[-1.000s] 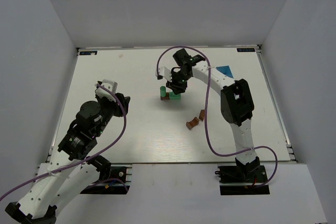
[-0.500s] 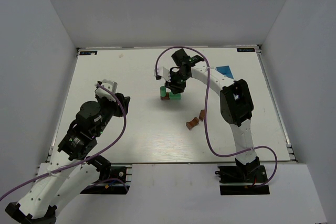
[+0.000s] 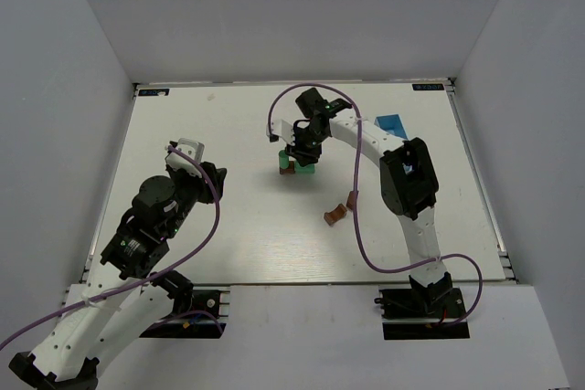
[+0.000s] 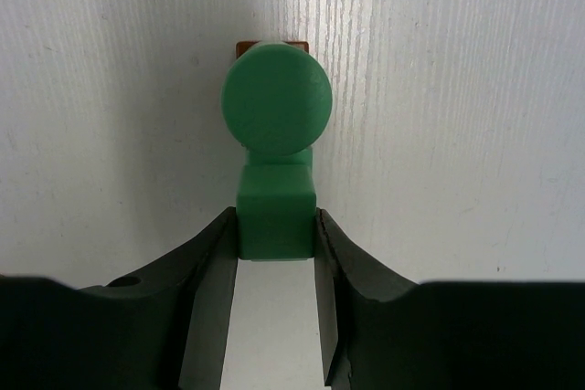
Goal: Build the wood block tower
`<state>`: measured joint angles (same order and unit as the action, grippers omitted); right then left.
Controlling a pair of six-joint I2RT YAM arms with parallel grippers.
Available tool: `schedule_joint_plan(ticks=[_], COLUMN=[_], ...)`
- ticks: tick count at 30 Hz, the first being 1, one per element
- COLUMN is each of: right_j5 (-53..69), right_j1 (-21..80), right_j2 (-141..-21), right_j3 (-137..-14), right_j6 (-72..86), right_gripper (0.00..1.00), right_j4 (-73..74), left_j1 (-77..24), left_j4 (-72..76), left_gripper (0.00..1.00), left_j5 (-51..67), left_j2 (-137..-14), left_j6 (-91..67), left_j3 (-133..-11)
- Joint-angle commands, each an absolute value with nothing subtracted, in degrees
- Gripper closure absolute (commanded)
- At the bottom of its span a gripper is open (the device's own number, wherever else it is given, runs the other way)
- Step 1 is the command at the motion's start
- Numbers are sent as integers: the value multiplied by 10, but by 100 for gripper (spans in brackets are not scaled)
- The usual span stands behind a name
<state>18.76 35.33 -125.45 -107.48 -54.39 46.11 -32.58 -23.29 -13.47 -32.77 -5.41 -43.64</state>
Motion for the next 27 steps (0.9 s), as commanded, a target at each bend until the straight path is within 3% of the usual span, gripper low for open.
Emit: schedule_joint_plan(ticks=[1, 21, 27], right_j5=[187, 185, 184], right_j1=[358, 360, 359], right_j2=[-1258, -1263, -1262], right_j3=[-1090, -1091, -1089], right_j6=[-537, -539, -539], right_gripper=[100, 100, 88], right_j4=[454, 456, 458], left_j1=[-323, -323, -323], left_j4=[-224, -224, -224], left_gripper=[37, 37, 37], left_j5=[-128, -128, -128], left_j2=[-323, -323, -323], left_j6=[-54, -54, -54], left_j3=[-434, -434, -434])
